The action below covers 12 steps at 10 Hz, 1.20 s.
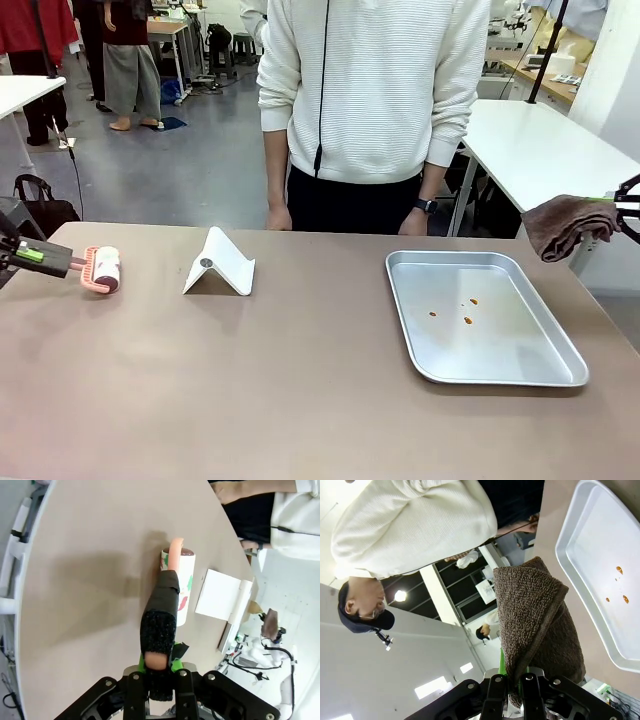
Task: Clean the surface of the table.
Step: If a person points to the right, clean the right side of the table with your right hand, and if they point to the left, clean the left side with your left hand.
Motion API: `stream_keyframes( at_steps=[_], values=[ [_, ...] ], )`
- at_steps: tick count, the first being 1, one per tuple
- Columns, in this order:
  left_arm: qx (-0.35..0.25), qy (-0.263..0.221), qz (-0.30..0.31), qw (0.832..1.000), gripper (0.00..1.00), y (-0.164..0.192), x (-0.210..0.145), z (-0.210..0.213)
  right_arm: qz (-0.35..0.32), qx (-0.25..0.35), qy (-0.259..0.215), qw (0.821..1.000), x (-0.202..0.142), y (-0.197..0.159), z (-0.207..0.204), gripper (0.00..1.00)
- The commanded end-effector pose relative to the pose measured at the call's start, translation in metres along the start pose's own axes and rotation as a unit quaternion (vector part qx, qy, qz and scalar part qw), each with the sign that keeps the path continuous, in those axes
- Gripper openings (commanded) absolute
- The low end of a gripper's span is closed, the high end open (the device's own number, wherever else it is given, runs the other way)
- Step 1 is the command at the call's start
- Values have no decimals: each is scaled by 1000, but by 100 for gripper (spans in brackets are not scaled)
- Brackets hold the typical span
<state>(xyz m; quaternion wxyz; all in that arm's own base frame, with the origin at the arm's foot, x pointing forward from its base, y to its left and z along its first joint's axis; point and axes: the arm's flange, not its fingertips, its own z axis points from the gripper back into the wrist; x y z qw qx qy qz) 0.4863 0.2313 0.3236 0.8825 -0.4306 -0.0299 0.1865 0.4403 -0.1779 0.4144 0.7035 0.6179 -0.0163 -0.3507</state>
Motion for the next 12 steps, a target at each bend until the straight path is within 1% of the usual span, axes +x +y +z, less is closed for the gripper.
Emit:
stream_keyframes(
  at_steps=[1, 3, 5, 6, 8, 9, 10, 11, 12],
  values=[
    [4, 26, -2, 1000, 19, -8, -1, -13, 2, 2, -2, 1000, -3, 2, 2, 0],
    [-59, 15, -24, 998, 19, -31, -5, -15, 2, 2, -2, 1000, -3, 2, 2, 0],
    [-151, 0, -41, 988, 19, -49, -14, 8, 2, 2, -2, 1000, -3, 2, 2, 0],
    [-187, -3, -50, 981, 19, -53, -24, 28, 2, 2, -2, 1000, -3, 2, 2, 0],
    [-241, 52, -94, 965, 19, -53, -62, 80, 2, 2, -2, 1000, -3, 2, 2, 0],
    [-274, 92, -121, 950, 19, -48, -84, 105, 2, 2, -2, 1000, -3, 2, 2, 0],
    [-300, 114, -144, 936, 19, -40, -105, 127, 2, 2, -2, 1000, -3, 2, 2, 0],
    [-311, 112, -158, 930, 19, -29, -123, 145, 2, 2, -2, 1000, -3, 2, 2, 0],
    [-323, 124, -170, 923, 19, -16, -139, 155, 2, 2, -2, 1000, -3, 2, 2, 0]
  ],
)
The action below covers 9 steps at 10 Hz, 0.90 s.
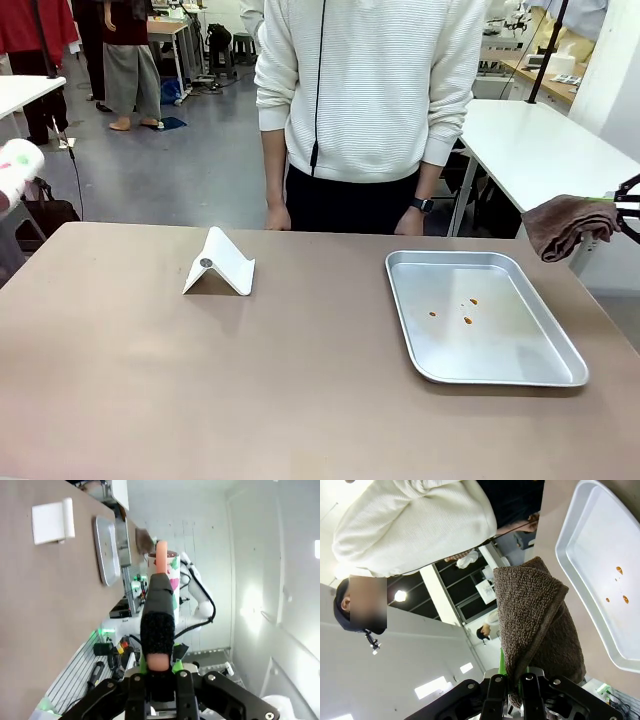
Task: Clean the surface of the table.
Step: If a person points to the right, clean the right side of the table with your right hand, and if they point to the left, clean the left side with your left hand.
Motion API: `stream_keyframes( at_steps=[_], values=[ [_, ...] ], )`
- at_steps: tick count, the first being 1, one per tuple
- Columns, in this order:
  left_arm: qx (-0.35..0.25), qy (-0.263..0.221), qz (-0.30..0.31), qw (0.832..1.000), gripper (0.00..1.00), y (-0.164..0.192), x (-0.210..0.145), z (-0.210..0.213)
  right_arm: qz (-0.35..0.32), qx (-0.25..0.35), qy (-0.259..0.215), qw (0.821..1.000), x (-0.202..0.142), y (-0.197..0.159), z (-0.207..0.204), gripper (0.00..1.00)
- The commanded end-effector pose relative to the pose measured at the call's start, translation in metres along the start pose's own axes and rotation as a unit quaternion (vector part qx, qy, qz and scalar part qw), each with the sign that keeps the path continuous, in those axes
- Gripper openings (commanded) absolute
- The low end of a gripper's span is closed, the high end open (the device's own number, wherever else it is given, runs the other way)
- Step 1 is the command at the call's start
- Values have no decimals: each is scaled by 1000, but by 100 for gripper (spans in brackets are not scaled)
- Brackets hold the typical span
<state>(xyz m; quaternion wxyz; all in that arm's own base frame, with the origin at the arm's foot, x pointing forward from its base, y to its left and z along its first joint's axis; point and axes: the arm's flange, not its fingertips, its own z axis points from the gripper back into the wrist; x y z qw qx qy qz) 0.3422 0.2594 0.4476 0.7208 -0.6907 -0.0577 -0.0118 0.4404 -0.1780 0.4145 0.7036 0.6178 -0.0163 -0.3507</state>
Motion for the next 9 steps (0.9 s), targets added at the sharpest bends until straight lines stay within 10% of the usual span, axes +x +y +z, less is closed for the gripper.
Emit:
stream_keyframes(
  at_steps=[1, 9],
  values=[
    [-18, 41, -18, 999, 19, 3, -26, 35, 2, 2, -2, 1000, -3, 2, 2, 0],
    [3, 67, -17, 998, 19, 46, -38, -27, 2, 2, -2, 1000, -3, 2, 2, 0]
  ],
)
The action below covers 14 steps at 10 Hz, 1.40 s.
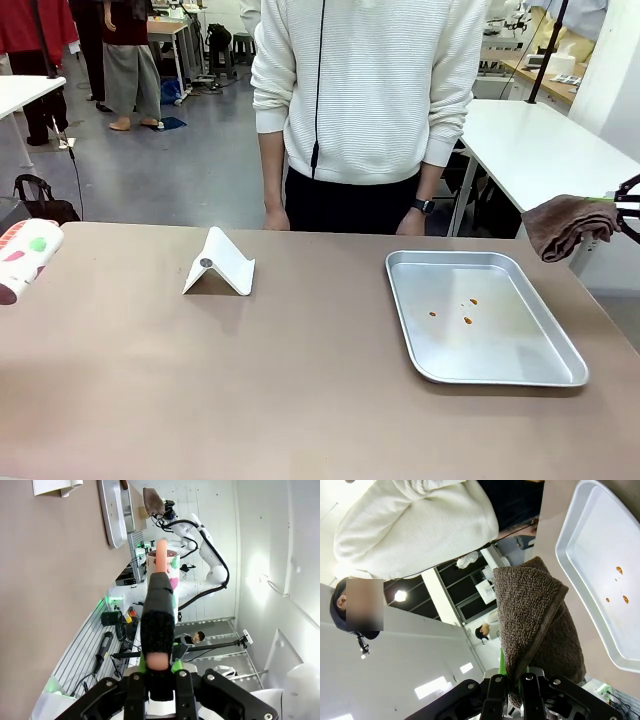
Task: Clean the surface of the table.
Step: Clean the area not pointed to by the person.
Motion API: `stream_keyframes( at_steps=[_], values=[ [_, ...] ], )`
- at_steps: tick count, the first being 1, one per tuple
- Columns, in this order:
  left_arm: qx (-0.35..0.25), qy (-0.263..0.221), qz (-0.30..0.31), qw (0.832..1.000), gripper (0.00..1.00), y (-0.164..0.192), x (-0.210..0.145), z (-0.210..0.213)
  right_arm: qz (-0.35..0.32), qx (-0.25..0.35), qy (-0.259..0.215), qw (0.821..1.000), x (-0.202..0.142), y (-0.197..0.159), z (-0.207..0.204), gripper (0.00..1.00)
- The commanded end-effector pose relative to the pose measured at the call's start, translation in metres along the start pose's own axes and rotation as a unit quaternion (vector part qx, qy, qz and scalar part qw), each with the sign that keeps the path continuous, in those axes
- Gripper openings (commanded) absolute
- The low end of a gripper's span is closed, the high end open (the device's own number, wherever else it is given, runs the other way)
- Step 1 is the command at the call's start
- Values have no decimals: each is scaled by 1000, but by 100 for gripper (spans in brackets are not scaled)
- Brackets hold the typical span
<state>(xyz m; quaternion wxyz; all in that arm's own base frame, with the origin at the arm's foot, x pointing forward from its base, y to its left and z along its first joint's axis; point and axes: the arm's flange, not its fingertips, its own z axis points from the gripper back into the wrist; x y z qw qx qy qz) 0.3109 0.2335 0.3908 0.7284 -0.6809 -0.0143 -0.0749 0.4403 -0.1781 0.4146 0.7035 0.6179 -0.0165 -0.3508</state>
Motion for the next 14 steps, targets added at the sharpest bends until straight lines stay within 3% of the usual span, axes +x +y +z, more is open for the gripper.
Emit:
stream_keyframes(
  at_steps=[1, 7, 8, 9, 11, 12, 14],
  values=[
    [-5, -8, -1, 1000, 19, -6, 1, -1, 2, 2, -2, 1000, -3, 2, 2, 0],
    [-5, -8, -1, 1000, 19, -6, 1, -1, 2, 2, -2, 1000, -3, 2, 2, 0],
    [-5, -8, -1, 1000, 19, -6, 1, -1, 0, 0, 0, 1000, 0, 0, 0, 7],
    [-5, -8, -1, 1000, 19, -6, 1, -1, 81, -66, -5, 995, -4, 8, -9, 7],
    [-5, -8, -1, 1000, 19, -6, 1, -1, 181, -141, 59, 972, -11, 19, -39, 7],
    [-5, -8, -1, 1000, 19, -6, 1, -1, 234, -209, 32, 949, -9, 15, -51, 7],
    [-5, -8, -1, 1000, 19, -6, 1, -1, 302, -251, 53, 918, -15, 7, -66, 7]
  ],
)
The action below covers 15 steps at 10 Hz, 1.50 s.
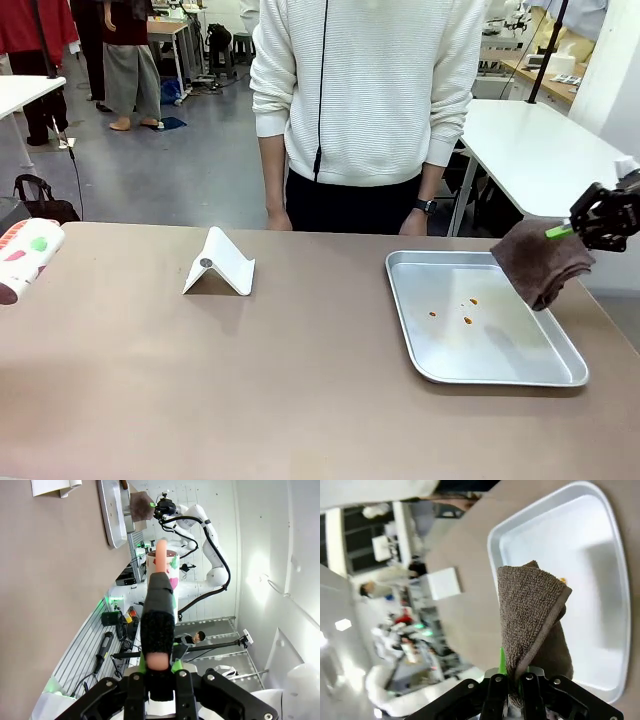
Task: Clean the surface of the table.
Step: Clean the area not pointed to by the person.
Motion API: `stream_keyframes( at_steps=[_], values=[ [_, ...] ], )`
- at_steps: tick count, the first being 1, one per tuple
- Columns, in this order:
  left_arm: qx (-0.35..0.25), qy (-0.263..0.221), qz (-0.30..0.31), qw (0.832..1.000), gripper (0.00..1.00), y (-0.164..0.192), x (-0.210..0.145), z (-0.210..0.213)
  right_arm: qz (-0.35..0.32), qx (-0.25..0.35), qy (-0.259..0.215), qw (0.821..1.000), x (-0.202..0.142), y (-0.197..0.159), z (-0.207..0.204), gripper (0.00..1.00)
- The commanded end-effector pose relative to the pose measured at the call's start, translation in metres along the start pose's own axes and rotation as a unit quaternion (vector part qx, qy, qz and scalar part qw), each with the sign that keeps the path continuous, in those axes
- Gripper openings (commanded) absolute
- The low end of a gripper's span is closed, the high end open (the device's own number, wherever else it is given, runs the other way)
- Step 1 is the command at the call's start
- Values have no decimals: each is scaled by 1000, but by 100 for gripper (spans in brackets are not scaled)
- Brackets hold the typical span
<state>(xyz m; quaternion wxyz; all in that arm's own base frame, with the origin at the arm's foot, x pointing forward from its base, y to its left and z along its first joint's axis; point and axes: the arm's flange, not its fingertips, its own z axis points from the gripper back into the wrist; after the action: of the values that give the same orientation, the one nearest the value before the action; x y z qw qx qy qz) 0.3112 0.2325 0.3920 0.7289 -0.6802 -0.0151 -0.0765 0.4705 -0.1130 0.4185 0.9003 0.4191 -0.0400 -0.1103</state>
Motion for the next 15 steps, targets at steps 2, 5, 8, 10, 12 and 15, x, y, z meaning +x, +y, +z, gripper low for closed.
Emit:
stream_keyframes(
  at_steps=[2, 5, 8, 10, 12, 15],
  values=[
    [-6, -9, 1, 1000, 19, -5, 1, 0, 92, -74, -54, 992, -20, -5, -22, 7],
    [-6, -9, 1, 1000, 19, -5, 1, 0, 94, -120, -68, 986, -25, -11, -44, 7],
    [-6, -9, 1, 1000, 19, -5, 1, 0, 96, -130, -48, 986, -40, -16, -79, 7],
    [-6, -9, 1, 1000, 19, -5, 1, 0, 113, -124, -7, 986, -58, -17, -109, 7],
    [-6, -9, 1, 1000, 19, -5, 1, 0, 117, -117, 26, 986, -74, -14, -132, 7],
    [-6, -9, 1, 1000, 19, -5, 1, 0, 125, -118, 70, 983, -95, -13, -160, 7]
  ],
)
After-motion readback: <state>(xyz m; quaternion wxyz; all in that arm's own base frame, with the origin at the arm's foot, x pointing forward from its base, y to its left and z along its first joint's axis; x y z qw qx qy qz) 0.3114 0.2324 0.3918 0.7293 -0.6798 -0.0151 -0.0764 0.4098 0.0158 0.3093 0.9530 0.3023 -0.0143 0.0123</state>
